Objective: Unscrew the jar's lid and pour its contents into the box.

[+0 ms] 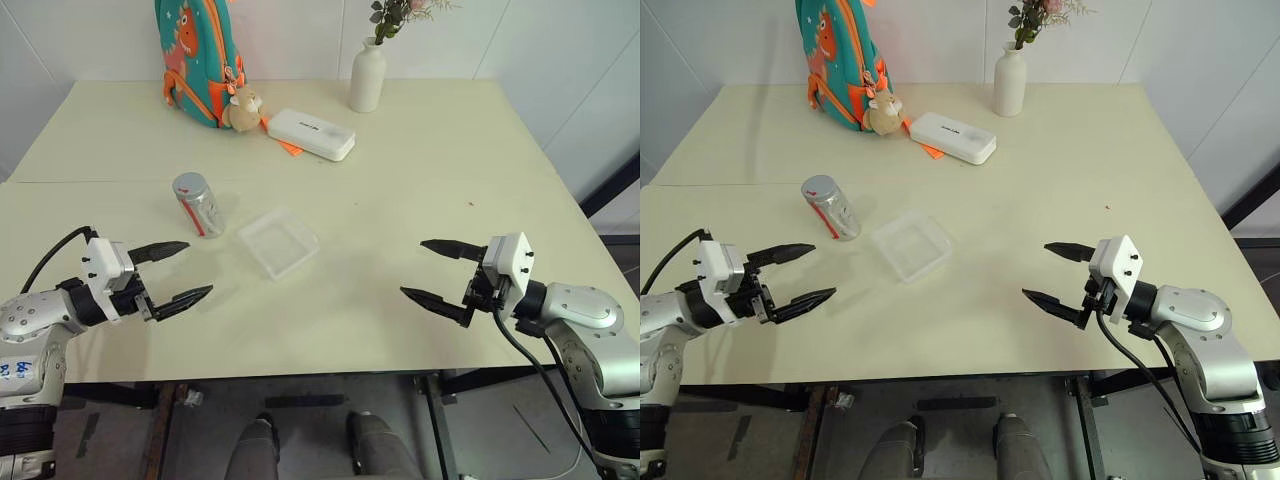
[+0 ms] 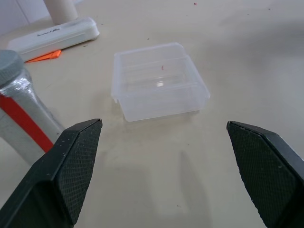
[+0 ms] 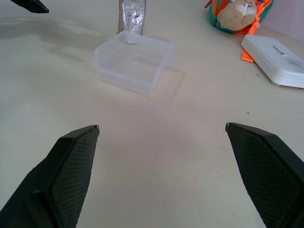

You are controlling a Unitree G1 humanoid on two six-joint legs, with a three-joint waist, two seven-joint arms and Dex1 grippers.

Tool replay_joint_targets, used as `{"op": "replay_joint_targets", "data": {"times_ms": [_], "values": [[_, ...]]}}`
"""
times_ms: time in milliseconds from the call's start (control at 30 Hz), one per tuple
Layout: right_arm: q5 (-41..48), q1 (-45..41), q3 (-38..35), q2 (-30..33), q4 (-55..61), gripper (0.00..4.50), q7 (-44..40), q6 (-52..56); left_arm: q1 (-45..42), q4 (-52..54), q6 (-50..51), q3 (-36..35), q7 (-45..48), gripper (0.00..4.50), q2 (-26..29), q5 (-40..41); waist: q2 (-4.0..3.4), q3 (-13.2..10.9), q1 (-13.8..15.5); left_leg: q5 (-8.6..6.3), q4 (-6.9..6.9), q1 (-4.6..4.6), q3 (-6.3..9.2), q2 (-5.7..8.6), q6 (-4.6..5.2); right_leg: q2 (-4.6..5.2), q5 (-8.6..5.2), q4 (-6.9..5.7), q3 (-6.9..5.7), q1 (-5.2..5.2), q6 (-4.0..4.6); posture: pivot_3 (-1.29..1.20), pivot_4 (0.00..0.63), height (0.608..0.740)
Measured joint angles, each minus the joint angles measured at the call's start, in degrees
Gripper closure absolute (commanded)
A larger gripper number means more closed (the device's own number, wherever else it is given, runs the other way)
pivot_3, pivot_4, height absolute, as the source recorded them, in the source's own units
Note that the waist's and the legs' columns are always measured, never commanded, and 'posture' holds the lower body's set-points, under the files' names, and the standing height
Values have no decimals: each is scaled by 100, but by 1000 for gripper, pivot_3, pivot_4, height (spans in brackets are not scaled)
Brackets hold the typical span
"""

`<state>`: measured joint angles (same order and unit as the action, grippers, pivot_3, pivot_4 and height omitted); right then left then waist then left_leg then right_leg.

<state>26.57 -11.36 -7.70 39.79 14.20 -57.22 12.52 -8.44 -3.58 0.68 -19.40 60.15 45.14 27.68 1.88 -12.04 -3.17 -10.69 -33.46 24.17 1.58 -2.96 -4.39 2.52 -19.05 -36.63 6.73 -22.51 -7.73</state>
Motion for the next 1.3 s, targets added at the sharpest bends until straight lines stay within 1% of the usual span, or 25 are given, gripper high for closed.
{"op": "replay_joint_targets", "data": {"times_ms": [133, 200, 300, 433, 467, 567, 633, 733, 867, 967, 1300], "values": [[-11, -146, 79, -3, -33, 0, -56, -9, 25, 126, -4, -66, -186, 14, -57, -2, 0, 0, -5, 0, -6, 0, 0, 0, 0, 0, 1, 0, 1, 4, -1, 0, 150, 740], [-19, -181, 134, -18, -116, 0, -82, -23, 201, 290, -33, -166, -408, 14, -223, -31, 0, 0, -11, 0, -6, 0, -2, 0, 0, 1, 1, 0, 3, 4, -2, 0, 150, 740], [-69, -352, 276, -101, -290, 0, -101, -24, 548, 458, -92, -366, -1019, 14, -610, -171, 0, 0, -19, 0, -5, -1, 0, -1, 0, -1, 2, -4, 2, 3, -3, 0, 150, 740], [-76, -717, 480, -314, -349, 0, -119, -37, 944, 846, -44, -708, -2351, 14, -1406, -486, 0, 0, -6, 0, -25, -1, 4, 0, 0, 0, 3, -20, 2, 6, -6, 0, 150, 740], [-72, -831, 530, -424, -340, 0, -118, -35, 1008, 1010, 25, -717, -2781, 14, -1691, -575, 0, 0, 0, 0, -36, -1, 5, 0, 0, -1, 5, -26, 3, 7, -8, 0, 150, 740], [-81, -1021, 706, -572, -318, 0, -45, 14, 1059, 1229, 201, -683, -3411, 14, -2013, -739, 3, 2, 22, 1, -50, -1, 8, 2, 1, -3, 8, -28, 2, 13, -10, 0, 150, 740], [-81, -1217, 795, -764, -305, 0, 96, 100, 911, 1261, 301, -609, -3764, 14, -2252, -791, 3, 2, 20, 7, -57, -1, 7, 4, 7, -3, 12, -25, 4, 16, -1, 0, 150, 740], [-63, -1451, 886, -961, -157, 0, 339, 285, 676, 1262, 426, -380, -4076, 14, -2422, -871, 4, 3, 12, 12, -62, -1, 6, 5, 10, -3, 15, -21, 6, 19, 13, 0, 150, 740], [-28, -1699, 948, -1288, -83, 0, 605, 392, -118, 889, 426, -199, -4455, 14, -2495, -1065, 5, 3, 20, 17, -61, 0, 9, 5, 9, -7, 19, -22, 6, 18, 11, 0, 150, 740], [-54, -1723, 1016, -1494, -62, 0, 784, 391, -547, 445, 320, -140, -4521, 14, -2497, -1177, 5, 3, -3, 15, -56, 1, 6, 5, 6, -7, 33, -21, 6, 14, -14, 0, 150, 740], [-356, -1735, 1169, -1961, 158, 0, 1449, 257, -1704, -1132, -35, 264, -4355, 14, -2496, -1344, 5, 3, 15, 13, -38, 5, 10, 4, 3, -9, 30, -23, 2, 5, -17, 0, 150, 740]]}}
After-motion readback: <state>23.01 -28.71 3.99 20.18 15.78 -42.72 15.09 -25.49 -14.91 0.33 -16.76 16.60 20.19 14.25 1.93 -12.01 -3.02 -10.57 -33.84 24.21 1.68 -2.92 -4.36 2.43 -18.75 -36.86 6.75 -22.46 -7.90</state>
